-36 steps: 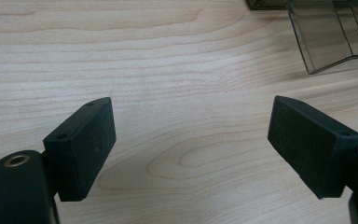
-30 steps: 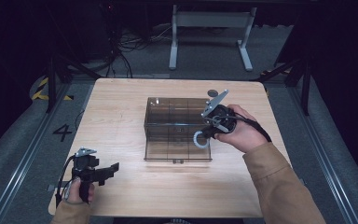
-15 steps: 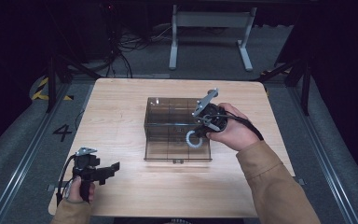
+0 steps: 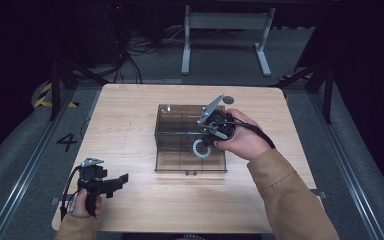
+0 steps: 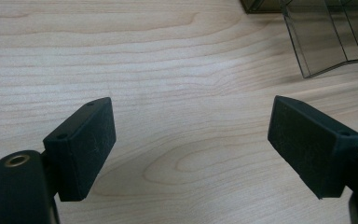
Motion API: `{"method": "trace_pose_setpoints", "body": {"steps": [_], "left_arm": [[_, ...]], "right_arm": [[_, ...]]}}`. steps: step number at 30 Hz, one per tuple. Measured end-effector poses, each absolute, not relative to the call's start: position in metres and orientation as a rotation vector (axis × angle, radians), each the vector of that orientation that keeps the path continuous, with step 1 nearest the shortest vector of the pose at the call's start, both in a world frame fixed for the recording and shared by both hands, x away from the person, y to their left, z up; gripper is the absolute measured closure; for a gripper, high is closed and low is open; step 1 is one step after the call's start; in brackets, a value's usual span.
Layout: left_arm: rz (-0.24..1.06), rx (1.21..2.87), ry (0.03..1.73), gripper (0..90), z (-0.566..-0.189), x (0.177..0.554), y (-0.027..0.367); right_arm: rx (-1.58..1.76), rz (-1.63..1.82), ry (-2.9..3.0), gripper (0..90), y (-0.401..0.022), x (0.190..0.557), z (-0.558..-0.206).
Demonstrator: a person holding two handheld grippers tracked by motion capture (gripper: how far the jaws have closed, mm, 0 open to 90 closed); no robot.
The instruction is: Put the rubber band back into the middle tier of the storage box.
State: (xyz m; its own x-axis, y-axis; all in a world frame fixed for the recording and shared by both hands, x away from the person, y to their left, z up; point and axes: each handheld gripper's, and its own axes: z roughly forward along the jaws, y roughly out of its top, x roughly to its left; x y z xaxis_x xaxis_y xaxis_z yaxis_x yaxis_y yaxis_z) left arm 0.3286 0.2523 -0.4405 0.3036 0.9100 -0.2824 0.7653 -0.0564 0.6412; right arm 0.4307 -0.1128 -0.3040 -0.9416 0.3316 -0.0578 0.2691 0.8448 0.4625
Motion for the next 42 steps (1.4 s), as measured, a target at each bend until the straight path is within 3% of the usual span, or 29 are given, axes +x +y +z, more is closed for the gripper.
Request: {"method": "trace_pose_setpoints", "body": {"steps": [42], "left_arm": [[0.249, 1.849, 1.492, 15.8, -0.440, 0.329, 0.253]], "right_arm": [[0.374, 0.528, 2.959, 82.4, -0.076, 0.440, -0.336]]}}
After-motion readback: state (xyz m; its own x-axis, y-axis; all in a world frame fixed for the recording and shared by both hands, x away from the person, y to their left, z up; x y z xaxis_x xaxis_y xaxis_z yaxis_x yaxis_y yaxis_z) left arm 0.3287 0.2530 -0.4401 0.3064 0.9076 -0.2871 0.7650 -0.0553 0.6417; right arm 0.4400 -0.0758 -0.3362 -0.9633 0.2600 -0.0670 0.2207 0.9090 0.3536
